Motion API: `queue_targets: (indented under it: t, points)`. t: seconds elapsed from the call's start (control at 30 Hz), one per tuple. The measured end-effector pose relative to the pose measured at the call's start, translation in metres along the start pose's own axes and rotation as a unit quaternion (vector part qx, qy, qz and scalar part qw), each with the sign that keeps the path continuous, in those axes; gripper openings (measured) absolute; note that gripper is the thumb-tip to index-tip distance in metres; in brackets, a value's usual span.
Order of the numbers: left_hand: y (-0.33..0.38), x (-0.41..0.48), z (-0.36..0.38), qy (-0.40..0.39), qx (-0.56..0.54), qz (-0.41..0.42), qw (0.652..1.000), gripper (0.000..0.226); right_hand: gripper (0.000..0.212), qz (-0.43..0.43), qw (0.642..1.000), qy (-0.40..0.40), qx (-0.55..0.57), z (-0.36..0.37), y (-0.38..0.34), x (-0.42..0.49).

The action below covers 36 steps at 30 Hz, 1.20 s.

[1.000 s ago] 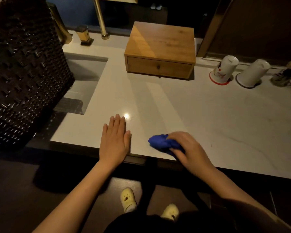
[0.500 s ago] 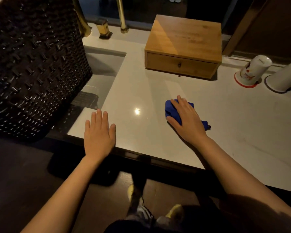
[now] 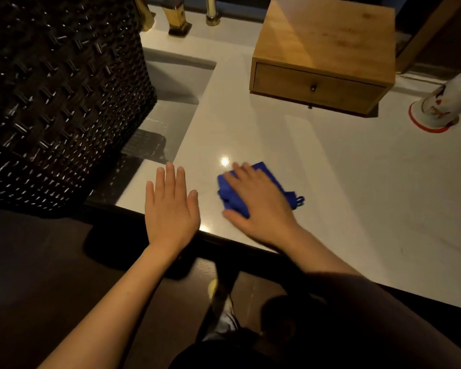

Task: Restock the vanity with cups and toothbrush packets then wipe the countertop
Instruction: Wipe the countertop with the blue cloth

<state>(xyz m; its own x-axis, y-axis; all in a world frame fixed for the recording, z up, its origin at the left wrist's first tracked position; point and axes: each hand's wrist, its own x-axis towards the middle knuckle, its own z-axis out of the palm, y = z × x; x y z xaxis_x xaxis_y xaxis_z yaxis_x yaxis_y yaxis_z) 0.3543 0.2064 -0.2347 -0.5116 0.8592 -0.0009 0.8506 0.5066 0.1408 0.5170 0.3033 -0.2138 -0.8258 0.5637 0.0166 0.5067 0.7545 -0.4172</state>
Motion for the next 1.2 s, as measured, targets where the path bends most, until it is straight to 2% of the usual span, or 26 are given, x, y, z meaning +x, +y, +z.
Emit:
queue_targets:
  t: [0.2, 0.37, 0.47, 0.53, 0.63, 0.7, 0.9, 1.0, 1.1, 1.2]
  points:
    - [-0.004, 0.001, 0.001, 0.0, -0.01, 0.012, 1.0, 0.055, 0.069, -0.083, 0.993, -0.078, -0.03, 0.015, -0.029, -0.035]
    - [-0.002, 0.001, 0.0, 0.002, -0.009, 0.012, 1.0, 0.055, 0.051, -0.125, 0.982, -0.104, 0.091, 0.003, -0.029, -0.075]
    - [-0.002, 0.001, -0.002, -0.005, -0.007, 0.01, 1.0, 0.056, 0.05, -0.071, 0.978, -0.074, 0.179, -0.014, -0.022, -0.094]
    - [-0.001, 0.001, -0.006, -0.01, -0.014, 0.007, 1.0, 0.055, 0.047, -0.036, 0.978, 0.005, 0.203, -0.031, -0.016, -0.103]
    - [0.014, -0.005, -0.011, -0.011, -0.033, 0.04, 0.999, 0.055, 0.036, 0.018, 0.978, 0.143, 0.153, -0.057, 0.0, -0.117]
    - [0.036, -0.014, -0.012, -0.022, -0.058, 0.079, 0.995, 0.056, 0.032, 0.072, 0.972, 0.189, 0.117, -0.072, 0.017, -0.129]
    - [0.115, -0.035, 0.001, -0.062, -0.09, 0.172, 0.979, 0.054, 0.02, 0.227, 0.939, 0.207, 0.155, -0.102, 0.076, -0.172]
    - [0.139, -0.039, 0.008, -0.062, -0.054, 0.187, 0.979, 0.054, 0.021, 0.334, 0.884, 0.179, 0.273, -0.117, 0.102, -0.198]
    - [0.143, -0.041, 0.01, -0.054, -0.037, 0.178, 0.982, 0.054, 0.025, 0.366, 0.841, 0.134, 0.374, -0.137, 0.12, -0.23]
    - [0.145, -0.041, 0.009, -0.055, -0.019, 0.181, 0.982, 0.053, 0.032, 0.364, 0.832, 0.139, 0.396, -0.157, 0.133, -0.259]
